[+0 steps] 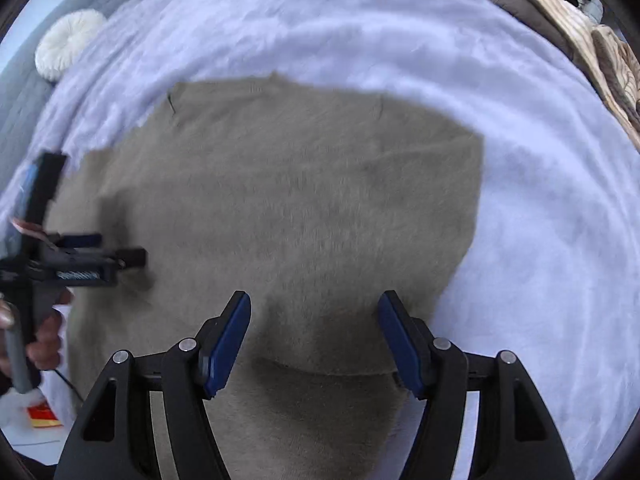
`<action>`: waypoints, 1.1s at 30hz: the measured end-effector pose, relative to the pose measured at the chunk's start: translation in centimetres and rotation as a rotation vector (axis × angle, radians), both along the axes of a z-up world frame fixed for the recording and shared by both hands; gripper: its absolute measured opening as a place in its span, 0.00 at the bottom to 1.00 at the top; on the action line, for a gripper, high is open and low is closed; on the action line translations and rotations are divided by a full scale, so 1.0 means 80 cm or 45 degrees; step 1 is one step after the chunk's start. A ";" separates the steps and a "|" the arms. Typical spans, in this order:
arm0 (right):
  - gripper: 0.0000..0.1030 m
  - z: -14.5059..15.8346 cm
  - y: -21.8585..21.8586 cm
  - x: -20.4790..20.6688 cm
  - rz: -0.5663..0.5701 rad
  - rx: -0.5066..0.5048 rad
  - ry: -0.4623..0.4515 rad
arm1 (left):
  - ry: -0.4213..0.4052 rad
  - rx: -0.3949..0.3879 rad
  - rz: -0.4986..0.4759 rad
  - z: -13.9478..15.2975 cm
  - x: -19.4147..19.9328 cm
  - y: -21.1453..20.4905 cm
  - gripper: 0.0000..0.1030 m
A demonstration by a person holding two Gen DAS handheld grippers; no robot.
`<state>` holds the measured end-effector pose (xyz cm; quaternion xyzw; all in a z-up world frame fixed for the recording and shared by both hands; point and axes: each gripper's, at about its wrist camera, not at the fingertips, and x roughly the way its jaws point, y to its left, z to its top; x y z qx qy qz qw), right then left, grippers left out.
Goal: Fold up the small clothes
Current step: 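Move the left gripper to the other sleeve and grasp its cuff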
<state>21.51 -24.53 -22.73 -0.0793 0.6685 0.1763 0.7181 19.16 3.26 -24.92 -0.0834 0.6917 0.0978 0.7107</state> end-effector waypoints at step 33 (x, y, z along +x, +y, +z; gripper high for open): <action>0.68 0.093 0.195 -0.139 0.325 -0.090 -0.082 | -0.393 -0.341 1.103 0.030 -0.269 0.496 0.89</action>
